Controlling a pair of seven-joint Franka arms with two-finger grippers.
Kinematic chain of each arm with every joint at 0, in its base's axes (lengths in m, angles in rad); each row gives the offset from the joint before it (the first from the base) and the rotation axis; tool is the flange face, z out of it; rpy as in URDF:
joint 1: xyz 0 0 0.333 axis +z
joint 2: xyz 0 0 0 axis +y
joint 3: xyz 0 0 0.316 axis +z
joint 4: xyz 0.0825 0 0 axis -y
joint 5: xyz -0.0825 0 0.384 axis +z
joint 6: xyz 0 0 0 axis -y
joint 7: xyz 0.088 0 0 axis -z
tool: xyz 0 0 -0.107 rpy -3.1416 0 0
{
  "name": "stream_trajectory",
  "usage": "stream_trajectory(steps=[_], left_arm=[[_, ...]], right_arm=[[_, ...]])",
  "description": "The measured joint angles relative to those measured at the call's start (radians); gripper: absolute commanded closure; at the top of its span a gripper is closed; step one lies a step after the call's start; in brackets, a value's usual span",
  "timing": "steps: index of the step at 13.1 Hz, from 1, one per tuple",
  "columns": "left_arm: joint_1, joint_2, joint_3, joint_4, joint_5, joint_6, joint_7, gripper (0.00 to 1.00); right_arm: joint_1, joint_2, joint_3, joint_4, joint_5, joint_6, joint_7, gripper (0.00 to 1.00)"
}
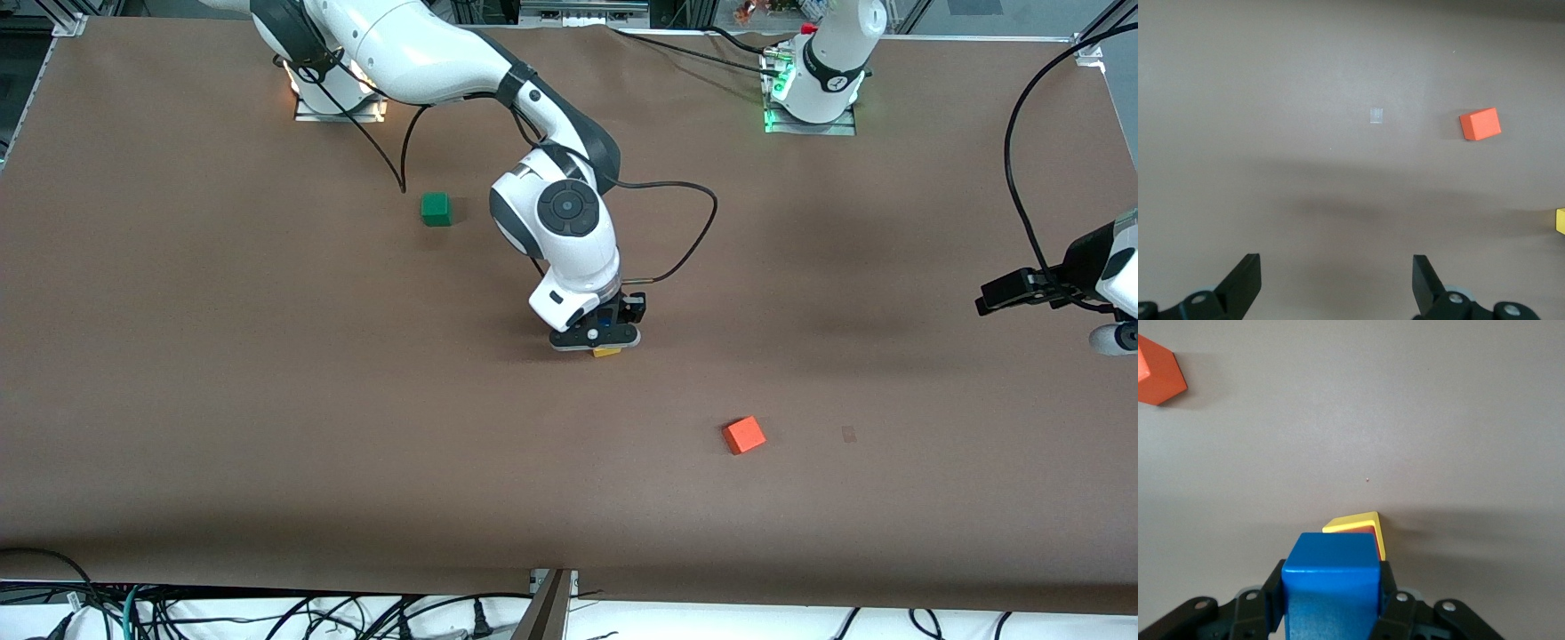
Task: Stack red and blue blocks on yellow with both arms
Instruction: 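Carry the blue cube over the red cube and lower it, then open the right gripper to release the blue cube on the stack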
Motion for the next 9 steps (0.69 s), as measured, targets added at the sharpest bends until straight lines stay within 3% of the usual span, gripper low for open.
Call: stream_trajectory(steps=[2, 4, 5, 9], left_arm=[[0.000, 0.002, 0.000, 0.003, 0.000, 0.000, 0.000, 0.00], [-0.001, 0.003, -0.001, 0.005, 0.000, 0.000, 0.000, 0.00], [-0.001, 0.004, -0.001, 0.006, 0.000, 0.000, 0.000, 0.00], [0.002, 0.006, 0.000, 0.006, 0.000, 0.000, 0.000, 0.00]], right_arm=[[0.001, 0.000, -0.007, 0.005, -0.001, -0.025, 0.000, 0.54], [0.001, 0.000, -0.013, 0.007, -0.001, -0.036, 0.000, 0.33], [0.001, 0.000, -0.015, 0.007, -0.001, -0.037, 0.000, 0.29], [0.001, 0.000, -0.018, 0.008, -0.001, -0.048, 0.000, 0.27]])
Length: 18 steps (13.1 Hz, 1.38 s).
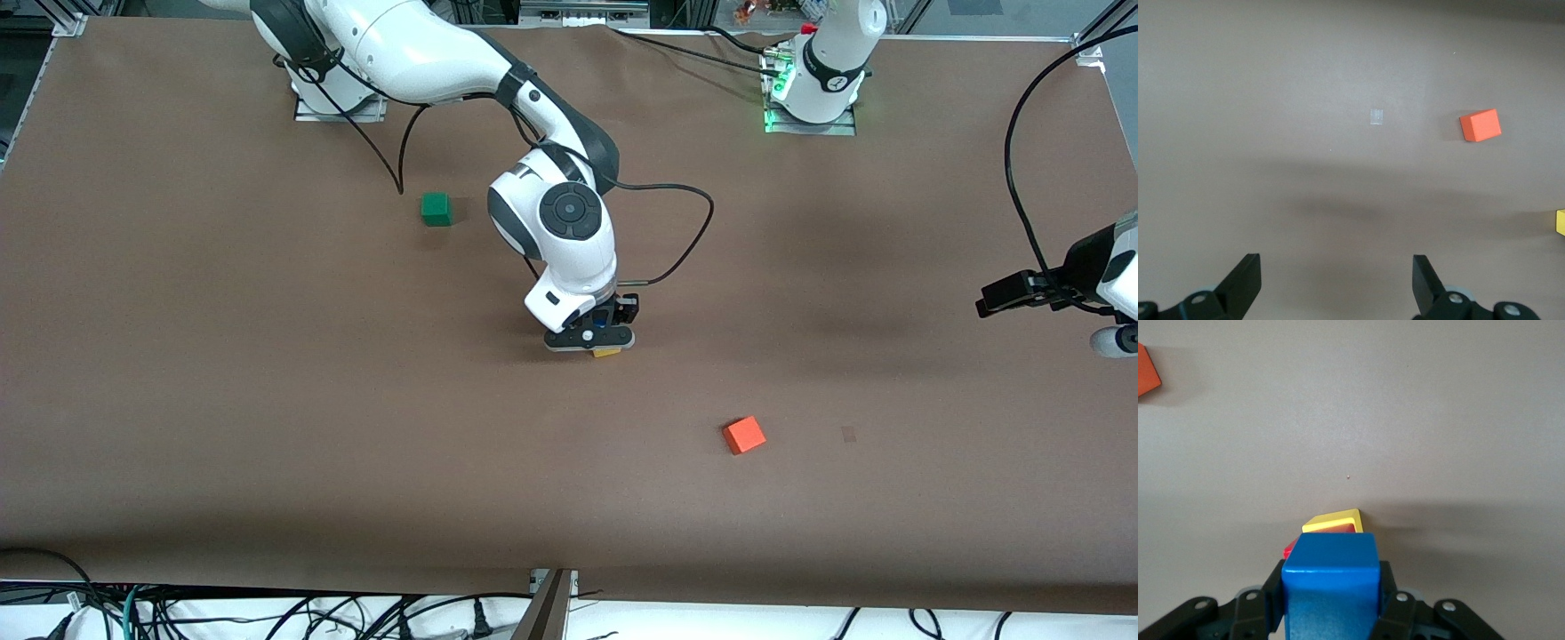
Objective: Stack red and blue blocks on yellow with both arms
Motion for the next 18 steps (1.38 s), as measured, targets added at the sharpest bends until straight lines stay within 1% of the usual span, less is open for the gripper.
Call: stream_trajectory(steps=[2, 3, 4, 8, 10, 12, 15, 16, 18], left_arm=[[0.001, 0.000, 0.001, 0.000, 0.000, 0.000, 0.000, 0.00], [0.001, 0.000, 0.001, 0.000, 0.000, 0.000, 0.000, 0.00], [0.001, 0.000, 0.001, 0.000, 0.000, 0.000, 0.000, 0.00], [0.001, 0.000, 0.001, 0.000, 0.000, 0.000, 0.000, 0.00], [0.001, 0.000, 0.001, 0.001, 0.000, 0.000, 0.000, 0.00], [0.002, 0.000, 0.001, 0.001, 0.000, 0.000, 0.000, 0.00], [0.002, 0.001, 0.001, 0.002, 0.000, 0.000, 0.000, 0.00], [0.002, 0.001, 0.001, 0.002, 0.000, 0.000, 0.000, 0.00], [0.003, 0.001, 0.001, 0.002, 0.000, 0.000, 0.000, 0.00]], right_arm=[[0.000, 0.000, 0.000, 0.002, 0.000, -0.004, 0.004, 0.27], [0.000, 0.000, 0.000, 0.004, 0.000, -0.005, 0.011, 0.25], [0.000, 0.000, 0.000, 0.005, 0.000, -0.005, 0.020, 0.00], [0.000, -0.002, -0.002, 0.012, 0.000, -0.020, 0.030, 0.00], [-0.007, -0.022, -0.005, 0.033, 0.000, -0.062, 0.033, 0.00], [-0.036, -0.080, -0.008, 0.052, 0.000, -0.146, 0.034, 0.00], [-0.119, -0.205, -0.012, 0.059, 0.003, -0.272, 0.013, 0.00], [-0.160, -0.244, -0.013, 0.059, 0.019, -0.313, -0.027, 0.00], [-0.270, -0.305, -0.019, 0.058, 0.108, -0.396, -0.169, 0.00]])
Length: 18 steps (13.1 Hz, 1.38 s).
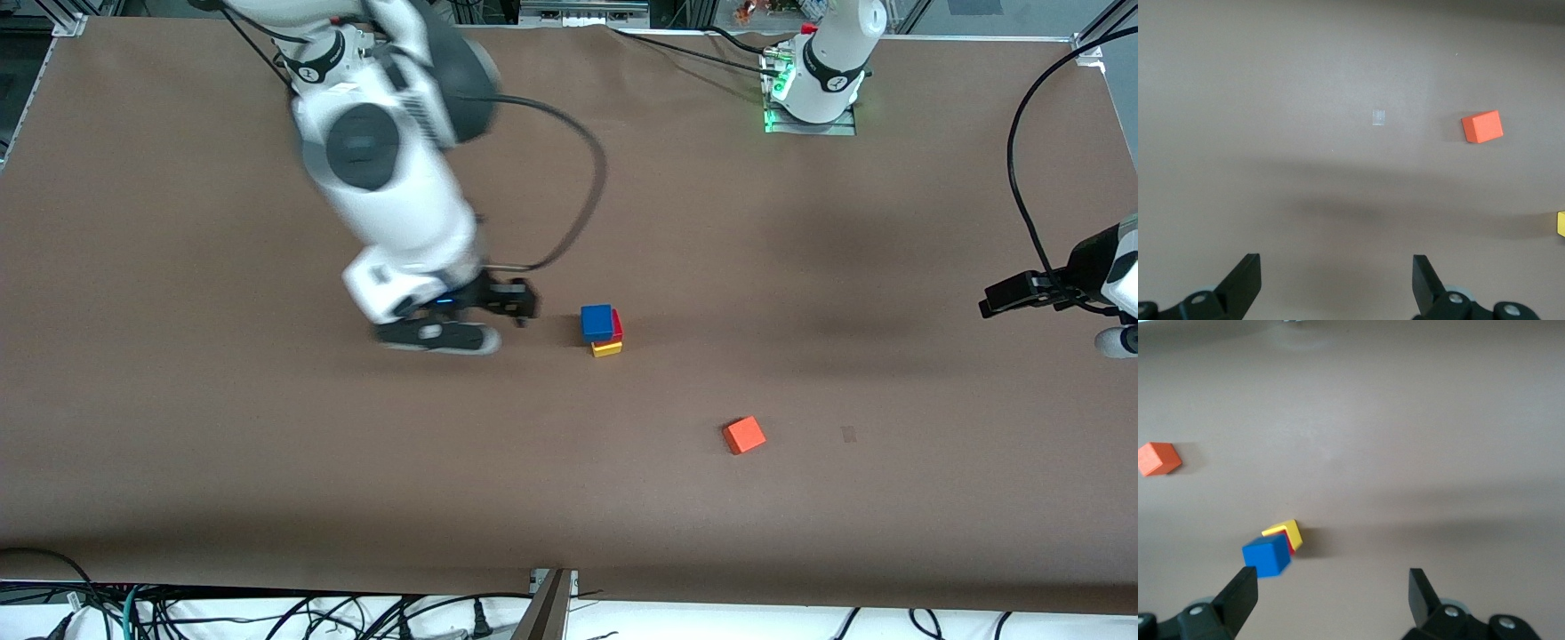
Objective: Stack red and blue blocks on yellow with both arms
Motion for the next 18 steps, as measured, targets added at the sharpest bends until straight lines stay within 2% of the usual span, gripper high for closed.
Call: stream_trajectory(steps=[2, 4, 6, 9, 12, 14, 16, 18], left_arm=[[0.000, 0.000, 0.000, 0.000, 0.000, 0.000, 0.000, 0.00], [0.000, 0.000, 0.000, 0.000, 0.000, 0.000, 0.000, 0.00], [0.000, 0.000, 0.000, 0.000, 0.000, 0.000, 0.000, 0.00], [0.000, 0.000, 0.000, 0.001, 0.000, 0.000, 0.000, 0.00], [0.000, 0.000, 0.000, 0.001, 0.000, 0.000, 0.000, 0.00], [0.000, 0.000, 0.000, 0.001, 0.000, 0.000, 0.000, 0.00], [0.000, 0.000, 0.000, 0.001, 0.000, 0.000, 0.000, 0.00], [0.000, 0.000, 0.000, 0.001, 0.000, 0.000, 0.000, 0.00]], right_arm=[[-0.123, -0.031, -0.001, -0.001, 0.081, -0.089, -0.112, 0.00], [-0.191, -0.059, -0.001, -0.001, 0.101, -0.155, -0.157, 0.00], [-0.192, -0.096, -0.004, -0.002, 0.087, -0.193, -0.154, 0.00], [-0.180, -0.175, -0.056, -0.042, 0.070, -0.257, -0.175, 0.00], [-0.182, -0.295, -0.090, -0.184, 0.005, -0.293, -0.223, 0.00], [-0.181, -0.389, -0.102, -0.302, -0.012, -0.286, -0.270, 0.00], [-0.184, -0.468, -0.139, -0.409, -0.016, -0.274, -0.348, 0.00], [-0.230, -0.517, -0.121, -0.479, -0.042, -0.271, -0.397, 0.00]])
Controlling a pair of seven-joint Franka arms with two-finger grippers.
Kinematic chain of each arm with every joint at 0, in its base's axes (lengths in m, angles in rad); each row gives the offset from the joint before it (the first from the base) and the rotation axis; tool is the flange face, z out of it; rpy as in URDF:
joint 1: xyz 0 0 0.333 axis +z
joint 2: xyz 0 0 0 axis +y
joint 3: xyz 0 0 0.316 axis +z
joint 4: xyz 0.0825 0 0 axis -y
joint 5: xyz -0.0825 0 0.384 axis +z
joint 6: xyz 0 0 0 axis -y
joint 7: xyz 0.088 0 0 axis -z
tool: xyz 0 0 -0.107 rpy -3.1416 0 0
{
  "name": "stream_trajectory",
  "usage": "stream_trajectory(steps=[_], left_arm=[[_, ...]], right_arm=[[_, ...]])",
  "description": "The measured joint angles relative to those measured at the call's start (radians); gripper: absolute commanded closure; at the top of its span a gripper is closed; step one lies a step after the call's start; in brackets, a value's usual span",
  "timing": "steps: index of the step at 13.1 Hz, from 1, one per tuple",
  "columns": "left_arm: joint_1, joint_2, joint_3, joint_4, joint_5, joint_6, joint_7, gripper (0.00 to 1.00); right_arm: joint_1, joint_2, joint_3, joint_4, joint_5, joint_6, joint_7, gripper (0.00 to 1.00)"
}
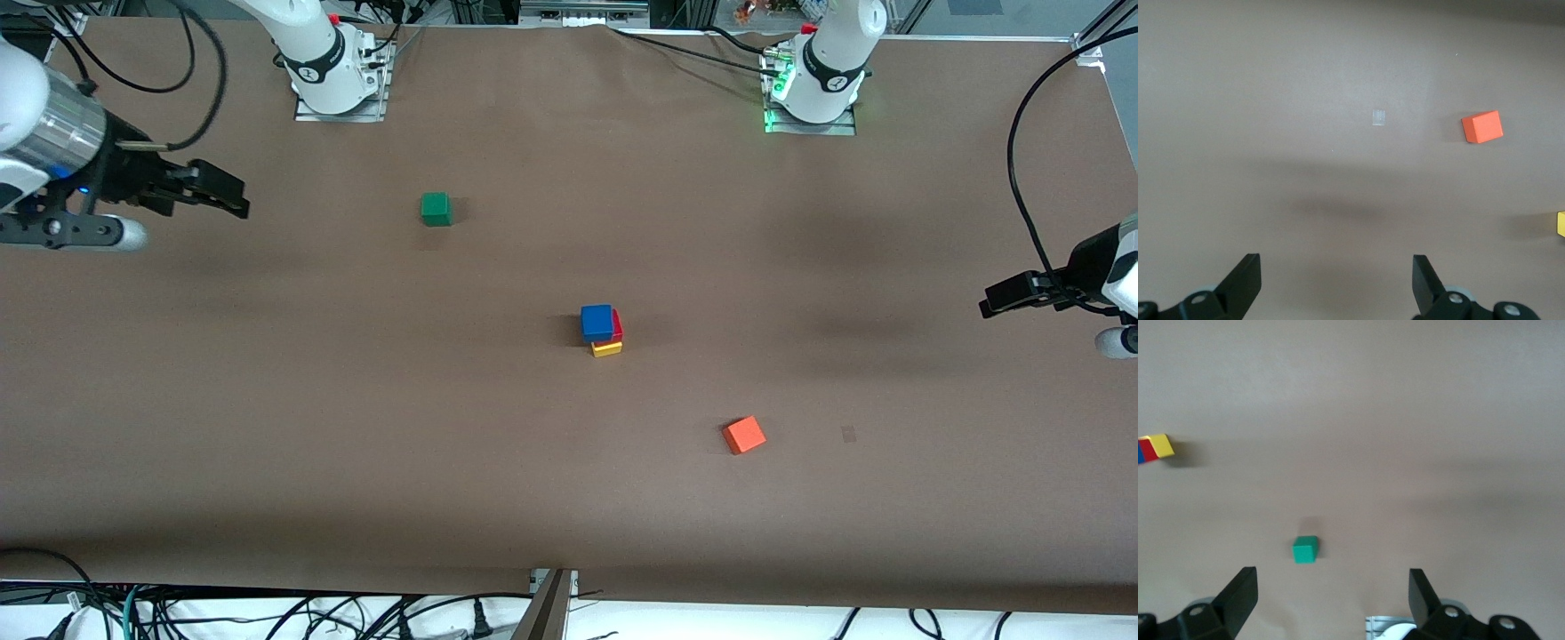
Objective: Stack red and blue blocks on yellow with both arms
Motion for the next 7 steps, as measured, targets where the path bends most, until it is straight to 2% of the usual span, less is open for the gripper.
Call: stream_trajectory(steps=[3, 7], left_arm=[[0.000, 0.000, 0.000, 0.000, 0.000, 0.000, 0.000, 0.00], [0.000, 0.000, 0.000, 0.000, 0.000, 0.000, 0.000, 0.00]], right_arm=[[-0.037, -0.048, 0.063, -0.071, -0.056, 0.019, -0.009, 0.00], [-0.042, -0.071, 0.073, -0.100, -0.061, 0.038, -0.009, 0.00]])
